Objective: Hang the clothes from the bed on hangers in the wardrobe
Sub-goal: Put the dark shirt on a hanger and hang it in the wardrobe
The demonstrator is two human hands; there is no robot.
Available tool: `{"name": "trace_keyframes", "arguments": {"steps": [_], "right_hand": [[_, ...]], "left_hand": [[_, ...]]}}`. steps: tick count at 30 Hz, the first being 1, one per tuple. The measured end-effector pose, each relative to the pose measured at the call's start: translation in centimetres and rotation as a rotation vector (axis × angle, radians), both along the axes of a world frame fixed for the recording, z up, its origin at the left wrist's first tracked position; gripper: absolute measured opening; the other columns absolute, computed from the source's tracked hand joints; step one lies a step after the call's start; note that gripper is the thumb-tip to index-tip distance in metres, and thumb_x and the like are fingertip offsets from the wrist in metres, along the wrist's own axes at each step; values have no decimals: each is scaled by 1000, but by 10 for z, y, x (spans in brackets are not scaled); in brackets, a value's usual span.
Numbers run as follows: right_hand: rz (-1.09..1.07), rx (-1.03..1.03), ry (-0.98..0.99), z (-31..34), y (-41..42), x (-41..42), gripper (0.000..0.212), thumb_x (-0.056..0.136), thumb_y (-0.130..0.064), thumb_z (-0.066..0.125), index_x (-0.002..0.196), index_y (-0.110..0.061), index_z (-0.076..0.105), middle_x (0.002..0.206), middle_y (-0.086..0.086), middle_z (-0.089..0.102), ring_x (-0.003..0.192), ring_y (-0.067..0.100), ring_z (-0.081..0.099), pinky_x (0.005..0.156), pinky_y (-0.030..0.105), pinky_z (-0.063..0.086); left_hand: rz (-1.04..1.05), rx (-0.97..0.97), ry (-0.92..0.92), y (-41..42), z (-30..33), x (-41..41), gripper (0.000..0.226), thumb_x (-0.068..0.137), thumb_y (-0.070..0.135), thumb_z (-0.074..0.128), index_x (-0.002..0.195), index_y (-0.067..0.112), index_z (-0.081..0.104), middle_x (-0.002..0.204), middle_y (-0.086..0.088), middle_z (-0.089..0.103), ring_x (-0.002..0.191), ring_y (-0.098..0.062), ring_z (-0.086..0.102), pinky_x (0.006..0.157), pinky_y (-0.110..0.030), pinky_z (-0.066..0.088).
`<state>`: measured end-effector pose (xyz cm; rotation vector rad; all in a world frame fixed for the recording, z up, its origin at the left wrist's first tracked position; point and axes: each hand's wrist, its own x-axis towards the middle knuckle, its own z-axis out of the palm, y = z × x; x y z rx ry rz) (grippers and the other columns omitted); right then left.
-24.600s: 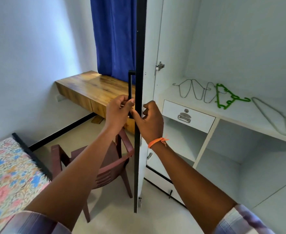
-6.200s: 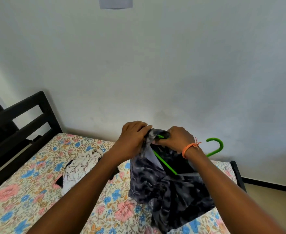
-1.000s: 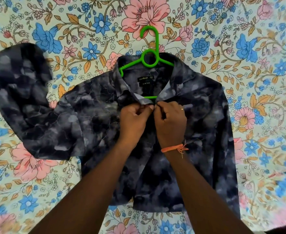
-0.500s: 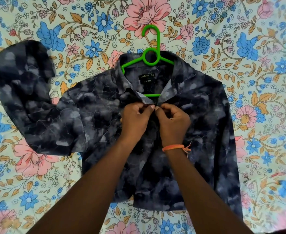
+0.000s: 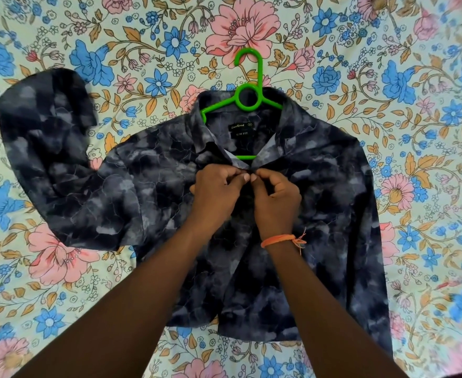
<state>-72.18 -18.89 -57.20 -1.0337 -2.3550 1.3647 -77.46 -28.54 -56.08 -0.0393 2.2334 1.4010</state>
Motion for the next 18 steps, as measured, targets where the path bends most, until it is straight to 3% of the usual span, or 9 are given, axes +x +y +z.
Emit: {"name": "trace_keyframes", "arguments": {"steps": [6,9,12,15,17,18], "right_hand": [[-63,-198,-38,6,0,3,6,86,-8,73,92,-10,75,85,-14,69,83,-2,66,76,11,50],[-100,-293,-8,8,2,3,11,86,-4,73,90,-13,75,85,-11,71,83,-1,68,77,15,52],[-106,-359,14,8,6,3,24,85,4,67,90,-18,75,86,-6,73,85,4,70,79,20,55],[-40,-363,-5,6,9,7,31,86,12,58,99,-10,75,92,0,74,91,6,70,85,23,56],[7,-381,-10,4,11,9,33,87,13,57,104,-9,73,95,1,74,94,6,70,88,25,56],[20,-391,-5,4,12,9,34,88,13,57,106,-11,72,95,0,73,94,5,70,89,24,55]], "left_hand": [[101,16,-25,6,-3,-1,12,89,18,70,83,11,78,70,-15,71,70,-35,67,62,-51,54],[50,1,-20,7,-2,-2,11,90,18,69,88,11,78,72,-10,72,71,-26,69,64,-40,56],[17,-8,-6,5,-1,-4,11,90,17,69,89,10,78,70,-7,72,66,-20,67,58,-28,51],[-34,-51,51,6,1,-4,13,92,15,67,88,8,77,67,-1,69,60,-10,62,51,-13,43],[-74,-112,124,7,3,-4,17,93,14,64,83,7,76,68,-2,68,58,-8,60,55,-16,47],[-98,-147,163,7,3,-4,21,93,15,63,79,5,74,66,-4,68,58,-11,59,57,-25,49]]}}
